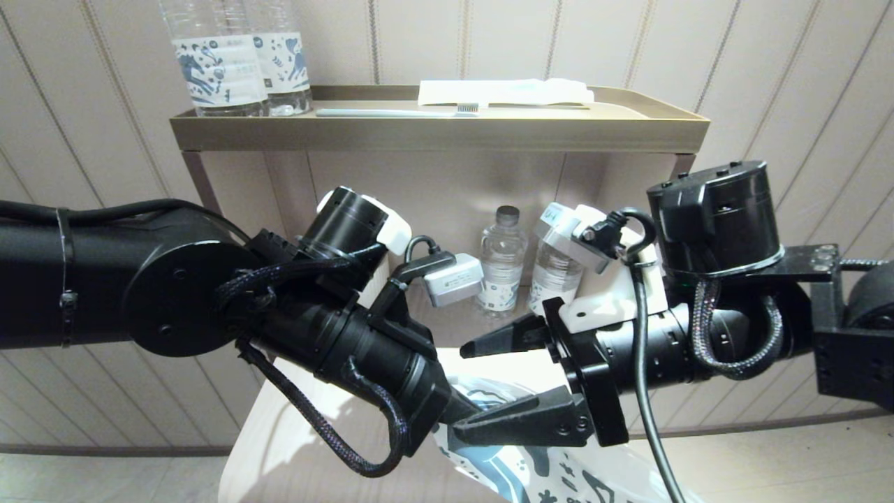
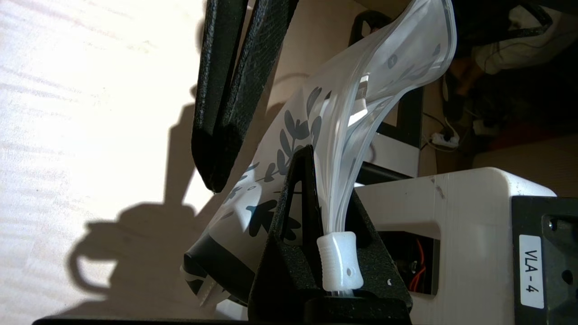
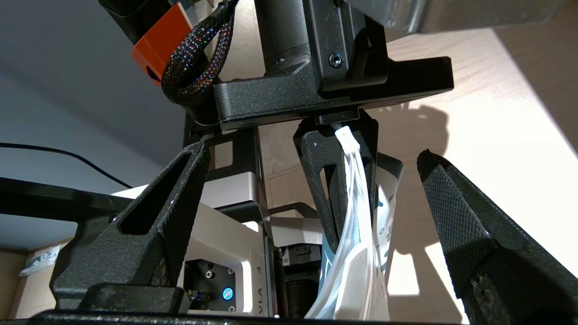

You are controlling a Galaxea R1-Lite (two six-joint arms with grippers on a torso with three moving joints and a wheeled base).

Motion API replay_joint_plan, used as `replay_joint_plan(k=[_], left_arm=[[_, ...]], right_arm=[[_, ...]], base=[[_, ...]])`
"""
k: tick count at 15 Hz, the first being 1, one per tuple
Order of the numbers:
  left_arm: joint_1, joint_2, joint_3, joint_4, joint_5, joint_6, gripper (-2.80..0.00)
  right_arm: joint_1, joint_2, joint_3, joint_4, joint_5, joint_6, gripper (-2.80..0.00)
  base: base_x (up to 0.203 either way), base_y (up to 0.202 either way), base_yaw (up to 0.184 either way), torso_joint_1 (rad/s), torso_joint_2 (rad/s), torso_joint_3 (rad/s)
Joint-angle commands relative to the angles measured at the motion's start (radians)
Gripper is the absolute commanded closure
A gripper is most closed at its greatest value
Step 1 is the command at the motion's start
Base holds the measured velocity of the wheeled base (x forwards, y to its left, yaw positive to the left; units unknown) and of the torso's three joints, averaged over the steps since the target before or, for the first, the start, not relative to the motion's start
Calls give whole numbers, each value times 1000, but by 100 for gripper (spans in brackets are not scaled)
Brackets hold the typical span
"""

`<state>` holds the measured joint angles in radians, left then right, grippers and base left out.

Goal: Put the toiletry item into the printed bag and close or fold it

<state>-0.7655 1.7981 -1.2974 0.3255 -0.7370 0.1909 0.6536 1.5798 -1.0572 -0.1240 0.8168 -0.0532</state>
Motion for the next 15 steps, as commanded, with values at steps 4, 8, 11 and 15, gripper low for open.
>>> replay_joint_plan(k=[4, 8, 11, 15], left_arm=[[9, 2, 1, 1, -5, 1, 0], [11, 3, 0, 1, -16, 1, 0], [11, 3, 0, 1, -16, 1, 0], [12, 3, -2, 1, -15, 2, 0]], right_arm=[[8, 2, 2, 0, 7, 6, -280], [8, 3, 0, 0, 48, 9, -280], [8, 5, 2, -2, 48, 7, 0], [1, 6, 10, -2, 58, 2, 0]], base=[[0, 0, 0, 0, 0, 0], [0, 0, 0, 0, 0, 0], [0, 0, 0, 0, 0, 0], [0, 0, 0, 0, 0, 0]])
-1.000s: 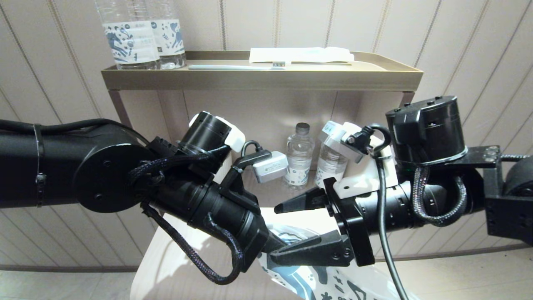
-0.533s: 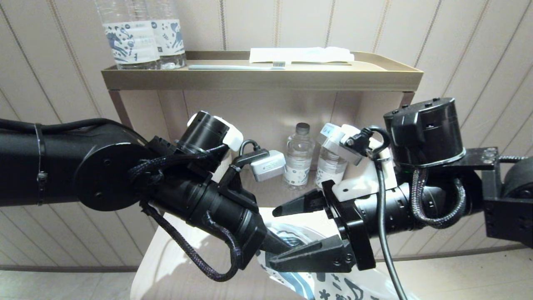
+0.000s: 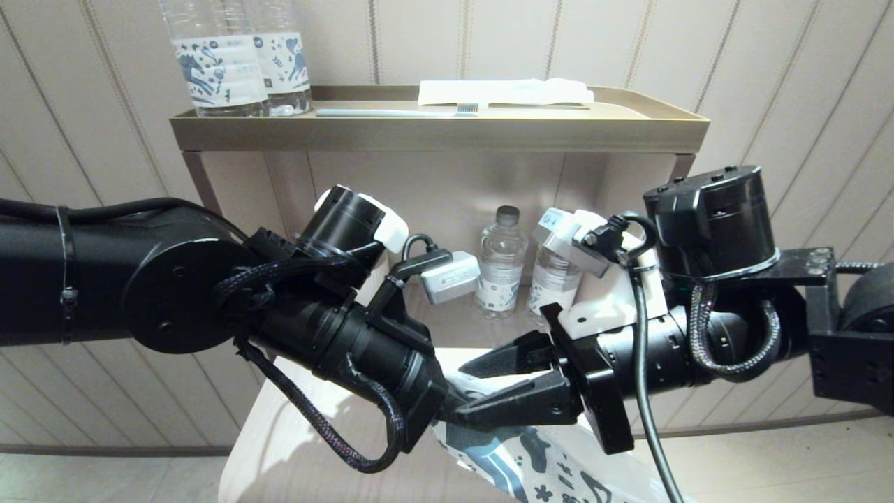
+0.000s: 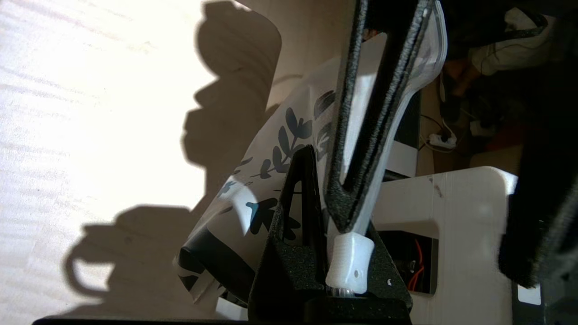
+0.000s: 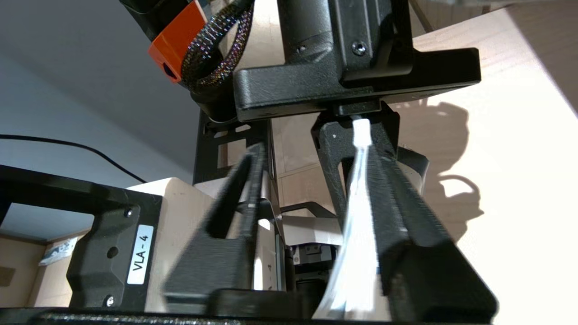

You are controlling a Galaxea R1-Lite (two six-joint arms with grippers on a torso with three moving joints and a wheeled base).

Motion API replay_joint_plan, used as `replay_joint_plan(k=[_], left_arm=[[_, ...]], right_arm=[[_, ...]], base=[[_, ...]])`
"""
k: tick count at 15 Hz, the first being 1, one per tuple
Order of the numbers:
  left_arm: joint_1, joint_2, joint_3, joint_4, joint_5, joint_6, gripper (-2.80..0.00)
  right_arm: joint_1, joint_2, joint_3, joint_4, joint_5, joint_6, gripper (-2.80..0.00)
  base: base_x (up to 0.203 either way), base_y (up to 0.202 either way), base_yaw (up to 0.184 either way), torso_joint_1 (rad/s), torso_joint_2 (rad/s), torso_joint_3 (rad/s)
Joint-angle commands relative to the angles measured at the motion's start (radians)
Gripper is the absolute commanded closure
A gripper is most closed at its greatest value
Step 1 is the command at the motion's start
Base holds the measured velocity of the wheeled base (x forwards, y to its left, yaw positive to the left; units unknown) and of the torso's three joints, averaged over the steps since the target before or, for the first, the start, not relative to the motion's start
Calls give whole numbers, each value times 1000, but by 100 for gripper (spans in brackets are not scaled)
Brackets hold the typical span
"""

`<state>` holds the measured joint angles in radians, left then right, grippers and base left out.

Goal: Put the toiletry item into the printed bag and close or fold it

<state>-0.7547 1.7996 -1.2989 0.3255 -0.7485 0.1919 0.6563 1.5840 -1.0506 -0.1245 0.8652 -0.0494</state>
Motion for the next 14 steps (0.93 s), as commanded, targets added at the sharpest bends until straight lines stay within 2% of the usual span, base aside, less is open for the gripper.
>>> replay_joint_plan(k=[1, 6, 10, 14], left_arm=[[0, 3, 1, 1, -3, 1, 0], [0, 4, 1, 1, -3, 1, 0], [1, 9, 3, 1, -3, 1, 0], [31, -3, 3, 1, -5, 0, 0]], right_arm=[[-6, 2, 8, -2, 31, -5, 0], [-22, 4, 20, -3, 45, -40, 0], [-26, 8, 14, -6, 43, -38, 0], [-48, 7, 12, -6, 39, -41, 0]], base=[[0, 0, 0, 0, 0, 0], [0, 0, 0, 0, 0, 0], [0, 0, 0, 0, 0, 0], [0, 0, 0, 0, 0, 0]])
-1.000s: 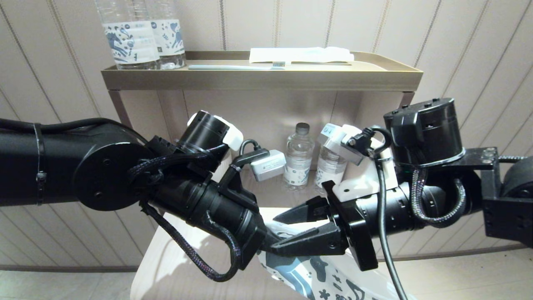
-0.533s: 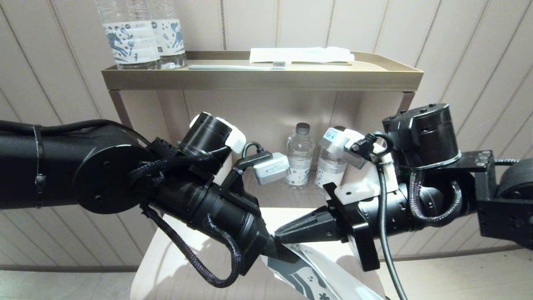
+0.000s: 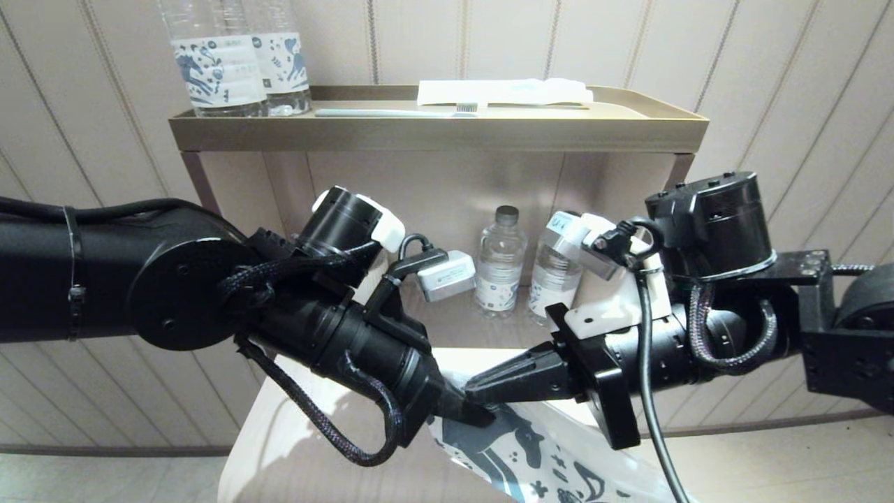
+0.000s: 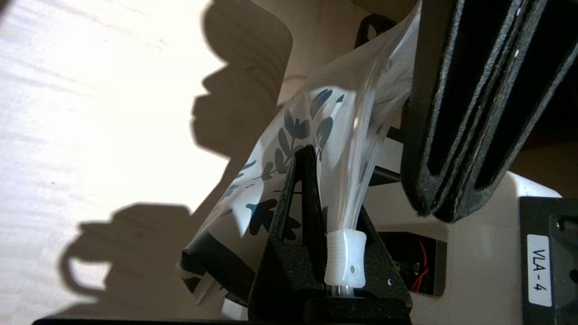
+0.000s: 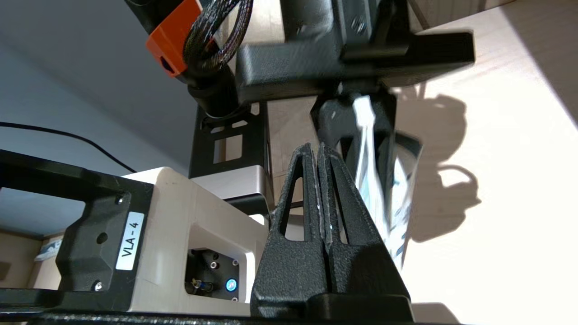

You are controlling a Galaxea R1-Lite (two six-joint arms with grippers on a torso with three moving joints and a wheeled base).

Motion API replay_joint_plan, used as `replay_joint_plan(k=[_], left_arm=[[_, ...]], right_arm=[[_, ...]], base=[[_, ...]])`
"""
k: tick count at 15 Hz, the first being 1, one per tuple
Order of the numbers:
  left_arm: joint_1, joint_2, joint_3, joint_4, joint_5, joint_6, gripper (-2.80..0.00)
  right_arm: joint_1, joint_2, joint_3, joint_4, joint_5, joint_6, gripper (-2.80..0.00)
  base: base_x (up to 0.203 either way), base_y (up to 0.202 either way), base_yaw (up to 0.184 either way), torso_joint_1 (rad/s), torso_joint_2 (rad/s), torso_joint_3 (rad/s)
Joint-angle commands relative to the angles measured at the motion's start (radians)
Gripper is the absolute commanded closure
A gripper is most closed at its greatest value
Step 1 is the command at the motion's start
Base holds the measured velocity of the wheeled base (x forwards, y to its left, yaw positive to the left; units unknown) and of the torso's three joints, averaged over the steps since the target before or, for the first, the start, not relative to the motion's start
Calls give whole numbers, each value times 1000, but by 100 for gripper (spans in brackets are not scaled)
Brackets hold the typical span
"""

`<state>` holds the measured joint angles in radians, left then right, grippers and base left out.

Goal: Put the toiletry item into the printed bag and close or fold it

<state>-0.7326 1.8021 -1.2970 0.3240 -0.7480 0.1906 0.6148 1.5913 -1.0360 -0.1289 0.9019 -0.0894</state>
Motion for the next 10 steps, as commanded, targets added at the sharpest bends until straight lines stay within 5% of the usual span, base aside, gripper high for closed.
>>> replay_joint_plan(k=[1, 5, 7, 10], left_arm=[[12, -9, 1, 3, -5, 1, 0], [12, -32, 0, 9, 38, -8, 0], [12, -40, 1, 8, 118, -31, 0], [55, -72, 2, 12, 144, -29, 0]], right_arm=[[-9, -3, -6, -1, 0, -1, 0], [-66, -58, -32, 26, -31, 2, 0], [-72, -65, -105, 143, -129, 2, 0], [-72, -47, -177, 286, -252, -1, 0]], base=[[0, 0, 0, 0, 0, 0], [0, 0, 0, 0, 0, 0], [0, 0, 0, 0, 0, 0], [0, 0, 0, 0, 0, 0]])
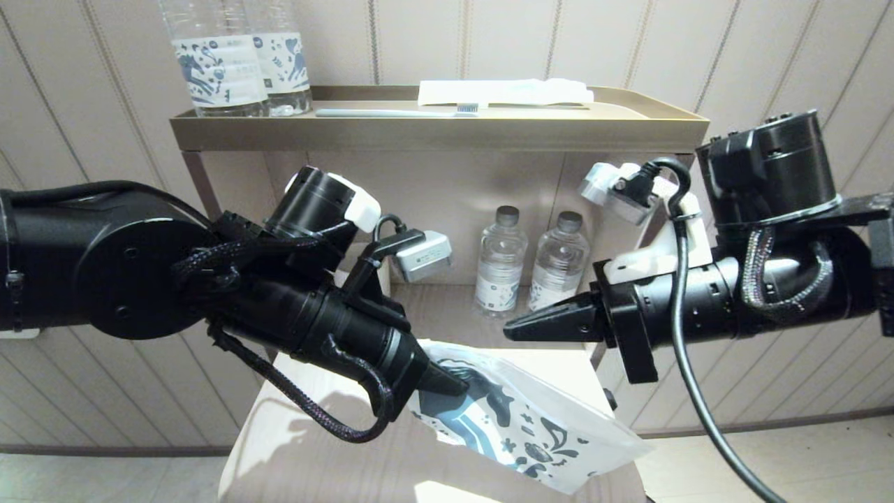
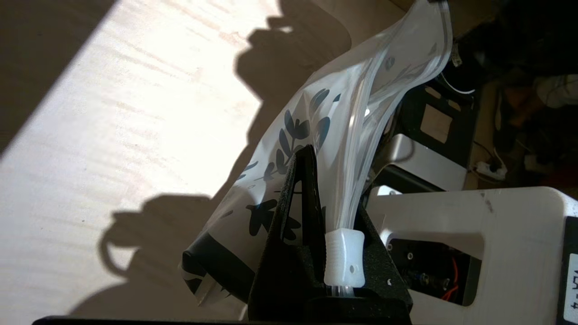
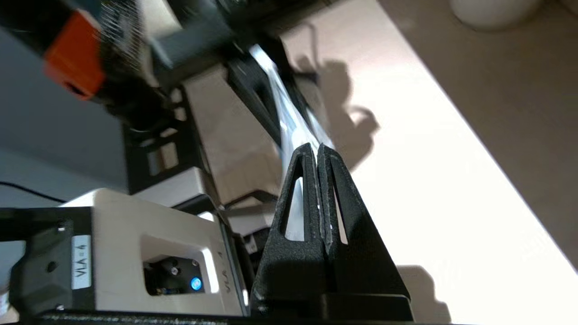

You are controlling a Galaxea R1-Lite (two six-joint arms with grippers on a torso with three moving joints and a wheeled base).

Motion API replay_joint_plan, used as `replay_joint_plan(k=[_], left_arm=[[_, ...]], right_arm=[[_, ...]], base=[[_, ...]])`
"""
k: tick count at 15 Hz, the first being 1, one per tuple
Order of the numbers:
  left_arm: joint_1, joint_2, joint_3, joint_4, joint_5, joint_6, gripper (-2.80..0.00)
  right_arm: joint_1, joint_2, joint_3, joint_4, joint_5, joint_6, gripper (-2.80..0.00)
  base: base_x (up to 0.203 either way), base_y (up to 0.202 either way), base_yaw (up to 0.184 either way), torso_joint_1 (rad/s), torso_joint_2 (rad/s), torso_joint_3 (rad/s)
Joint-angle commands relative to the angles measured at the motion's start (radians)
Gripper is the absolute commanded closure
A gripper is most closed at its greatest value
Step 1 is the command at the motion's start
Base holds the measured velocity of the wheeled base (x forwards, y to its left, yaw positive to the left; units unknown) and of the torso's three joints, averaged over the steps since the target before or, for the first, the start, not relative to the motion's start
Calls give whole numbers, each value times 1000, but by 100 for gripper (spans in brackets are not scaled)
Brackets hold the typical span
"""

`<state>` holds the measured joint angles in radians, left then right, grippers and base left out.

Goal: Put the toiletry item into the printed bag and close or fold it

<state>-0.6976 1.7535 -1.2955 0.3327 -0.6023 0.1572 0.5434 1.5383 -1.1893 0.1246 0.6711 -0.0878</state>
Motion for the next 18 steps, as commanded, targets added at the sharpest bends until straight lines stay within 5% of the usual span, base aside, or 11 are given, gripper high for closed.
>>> replay_joint_plan(k=[1, 3, 4, 8, 11, 18], left_arm=[[33, -27, 0, 9, -3, 30, 0], [55, -26, -13, 71, -4, 114, 0], [63, -26, -33, 113, -4, 149, 0], [91, -15, -68, 144, -9, 168, 0], [104, -8, -98, 149, -41, 168, 0], [134, 6, -94, 149, -65, 168, 0]], right_arm=[[-3, 8, -28, 60, -45, -5, 0], [-21, 11, -53, 131, -62, -42, 0], [-30, 13, -68, 183, -72, -73, -280], [-36, 26, -68, 229, -96, -183, -280], [-66, 34, 6, 225, -88, -356, -280], [-66, 28, 26, 217, -39, -375, -280]], base=[[0, 0, 0, 0, 0, 0], [0, 0, 0, 0, 0, 0], [0, 0, 0, 0, 0, 0], [0, 0, 0, 0, 0, 0], [0, 0, 0, 0, 0, 0], [0, 0, 0, 0, 0, 0]])
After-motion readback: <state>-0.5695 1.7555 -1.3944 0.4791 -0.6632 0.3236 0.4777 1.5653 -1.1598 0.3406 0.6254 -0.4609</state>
